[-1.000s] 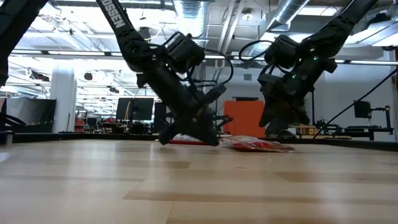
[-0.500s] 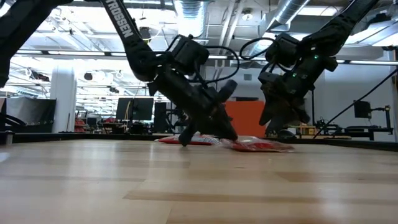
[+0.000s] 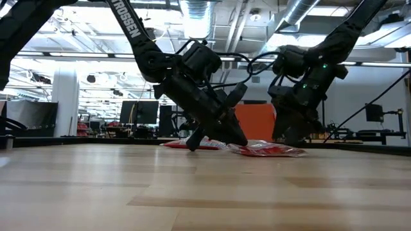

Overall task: Sort popcorn bags into baskets
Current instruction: Put the red popcorn pack into the blue bin

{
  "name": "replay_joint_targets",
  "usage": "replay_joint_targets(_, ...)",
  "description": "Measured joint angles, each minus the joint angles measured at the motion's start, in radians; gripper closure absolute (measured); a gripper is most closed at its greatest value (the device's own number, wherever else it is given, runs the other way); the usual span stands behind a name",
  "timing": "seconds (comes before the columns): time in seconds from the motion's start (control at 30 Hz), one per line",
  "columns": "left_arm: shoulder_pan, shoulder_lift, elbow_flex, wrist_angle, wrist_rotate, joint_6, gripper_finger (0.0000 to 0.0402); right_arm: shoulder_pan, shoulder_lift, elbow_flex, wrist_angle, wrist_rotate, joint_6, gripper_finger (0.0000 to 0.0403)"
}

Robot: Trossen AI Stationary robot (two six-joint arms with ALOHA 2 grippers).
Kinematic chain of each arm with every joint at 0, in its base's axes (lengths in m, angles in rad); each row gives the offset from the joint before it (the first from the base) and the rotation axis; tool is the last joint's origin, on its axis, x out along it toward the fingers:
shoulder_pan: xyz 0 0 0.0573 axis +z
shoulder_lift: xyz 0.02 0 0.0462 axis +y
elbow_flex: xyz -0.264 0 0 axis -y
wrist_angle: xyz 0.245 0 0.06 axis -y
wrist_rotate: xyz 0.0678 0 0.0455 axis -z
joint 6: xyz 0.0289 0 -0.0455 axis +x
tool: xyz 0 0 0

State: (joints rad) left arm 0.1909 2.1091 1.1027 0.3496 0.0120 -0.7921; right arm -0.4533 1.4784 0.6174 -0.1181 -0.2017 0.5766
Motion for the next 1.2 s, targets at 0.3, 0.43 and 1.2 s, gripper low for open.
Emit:
replay_joint_targets(0.3, -0.004, 0.002, -0.001, -0.013, 0.0, 0.027, 0.0401, 0.007, 0.138, 0.004, 0.159, -0.064, 0.062, 0.0125)
replay_joint_targets(0.43, -0.005, 0.003, -0.002, -0.015, -0.008, 0.028, 0.0401, 0.016, 0.16, 0.003, 0.232, -0.114, 0.063, 0.0134)
replay_joint_targets(1.2, 0.024, -0.301, 0.115, -0.488, 0.212, 0.104, 0.0401, 0.061, 0.161, 0.018, 0.281, -0.215, 0.085, 0.0391)
